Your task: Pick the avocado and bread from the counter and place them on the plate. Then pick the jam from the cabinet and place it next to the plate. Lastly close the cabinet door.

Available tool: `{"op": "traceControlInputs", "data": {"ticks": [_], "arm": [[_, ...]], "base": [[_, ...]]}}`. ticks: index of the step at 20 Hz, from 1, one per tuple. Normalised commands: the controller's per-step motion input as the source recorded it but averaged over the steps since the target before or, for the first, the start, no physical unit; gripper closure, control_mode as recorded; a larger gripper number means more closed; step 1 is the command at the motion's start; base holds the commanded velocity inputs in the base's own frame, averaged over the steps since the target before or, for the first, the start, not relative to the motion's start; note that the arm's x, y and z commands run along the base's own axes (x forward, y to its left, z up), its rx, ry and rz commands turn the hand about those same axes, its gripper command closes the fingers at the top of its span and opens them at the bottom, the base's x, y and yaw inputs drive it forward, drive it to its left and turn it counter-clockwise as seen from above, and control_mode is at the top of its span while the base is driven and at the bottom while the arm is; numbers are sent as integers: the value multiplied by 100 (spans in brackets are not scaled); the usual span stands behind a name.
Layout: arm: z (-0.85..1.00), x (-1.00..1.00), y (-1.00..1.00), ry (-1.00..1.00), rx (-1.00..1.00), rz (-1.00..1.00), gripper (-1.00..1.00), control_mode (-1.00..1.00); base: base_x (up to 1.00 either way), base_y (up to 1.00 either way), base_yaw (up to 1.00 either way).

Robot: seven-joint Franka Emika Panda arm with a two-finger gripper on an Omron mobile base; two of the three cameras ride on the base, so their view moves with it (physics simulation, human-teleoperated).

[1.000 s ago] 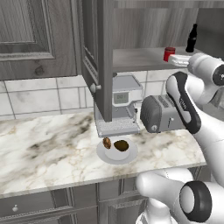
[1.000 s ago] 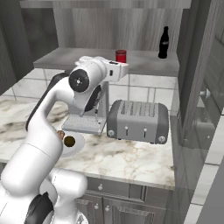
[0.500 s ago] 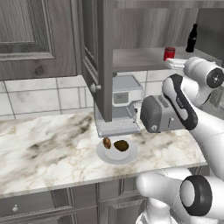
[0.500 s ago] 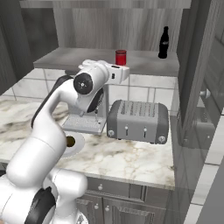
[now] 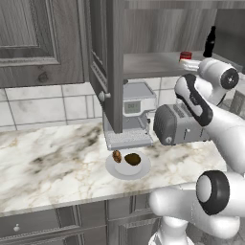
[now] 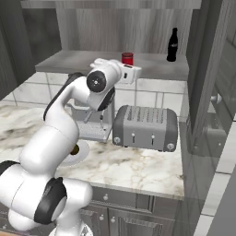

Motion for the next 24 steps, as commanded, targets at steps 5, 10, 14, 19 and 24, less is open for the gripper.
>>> {"op": "traceControlInputs", "data": {"ticks": [5,10,14,19,24], "arm": [[0,32,-8,14,0,0,-100,-100],[-4,35,-2,16,0,0,-100,-100],[-6,45,0,8,0,0,-100,-100],[-31,37,-3,0,-2,0,-100,-100],[-54,32,-12,0,-5,0,-100,-100]], "base": [[0,0,0],[0,0,0],[0,0,0],[0,0,0],[0,0,0]]}}
